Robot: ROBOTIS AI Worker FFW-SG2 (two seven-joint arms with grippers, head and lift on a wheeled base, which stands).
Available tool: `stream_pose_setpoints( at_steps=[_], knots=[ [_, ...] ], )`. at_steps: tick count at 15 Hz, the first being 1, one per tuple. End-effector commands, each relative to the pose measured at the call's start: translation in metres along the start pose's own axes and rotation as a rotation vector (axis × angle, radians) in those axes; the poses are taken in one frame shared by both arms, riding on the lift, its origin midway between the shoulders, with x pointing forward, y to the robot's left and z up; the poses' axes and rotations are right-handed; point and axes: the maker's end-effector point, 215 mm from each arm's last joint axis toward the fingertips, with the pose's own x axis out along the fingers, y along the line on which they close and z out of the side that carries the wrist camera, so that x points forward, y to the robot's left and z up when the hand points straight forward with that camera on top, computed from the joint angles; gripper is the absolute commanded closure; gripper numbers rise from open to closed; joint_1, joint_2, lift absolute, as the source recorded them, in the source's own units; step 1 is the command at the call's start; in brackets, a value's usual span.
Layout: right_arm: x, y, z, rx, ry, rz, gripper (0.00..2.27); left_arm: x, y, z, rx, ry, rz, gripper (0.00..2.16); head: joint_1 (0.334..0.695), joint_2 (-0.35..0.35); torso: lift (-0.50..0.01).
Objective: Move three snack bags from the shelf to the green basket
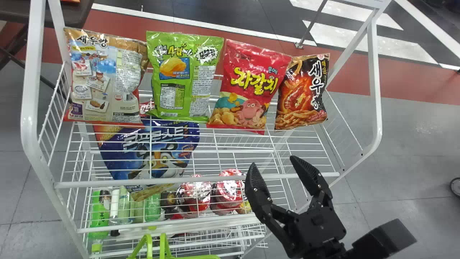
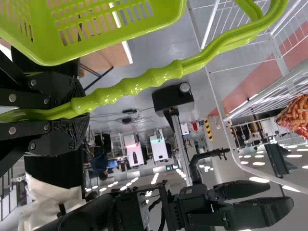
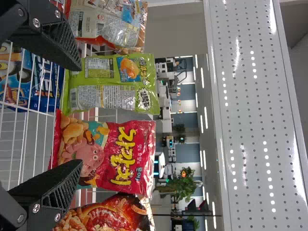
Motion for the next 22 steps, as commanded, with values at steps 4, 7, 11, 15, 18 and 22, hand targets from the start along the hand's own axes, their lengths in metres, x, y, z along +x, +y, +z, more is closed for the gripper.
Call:
stream_pose_setpoints(
  at_steps=[4,7,11,15,18,22],
  knots=[
    [0.001,0.001,-0.001,0.003,-0.001,0.003,0.14,0.0,-0.003,-0.001,-0.009,0.003,-0.006,1.75,0.695,-0.35,-0.043],
    [0.032,0.02,-0.024,0.022,0.049,0.046,0.14,0.003,-0.007,-0.003,-0.012,0.01,-0.014,1.75,0.695,-0.35,-0.043],
    [0.109,0.076,-0.037,0.029,0.086,0.157,0.14,0.01,-0.017,-0.012,-0.028,0.038,-0.033,1.75,0.695,-0.35,-0.043],
    [0.155,0.103,-0.029,0.028,0.085,0.174,0.14,0.016,-0.019,-0.008,-0.041,0.083,-0.034,1.75,0.695,-0.35,-0.043],
    [0.189,0.134,-0.042,0.033,0.113,0.23,0.14,0.012,-0.02,-0.005,-0.05,0.079,-0.034,1.75,0.695,-0.284,-0.043],
    [0.222,0.167,-0.055,0.037,0.13,0.294,0.14,0.003,-0.03,0.005,-0.055,0.072,-0.045,1.75,0.695,-0.157,-0.043]
  ],
)
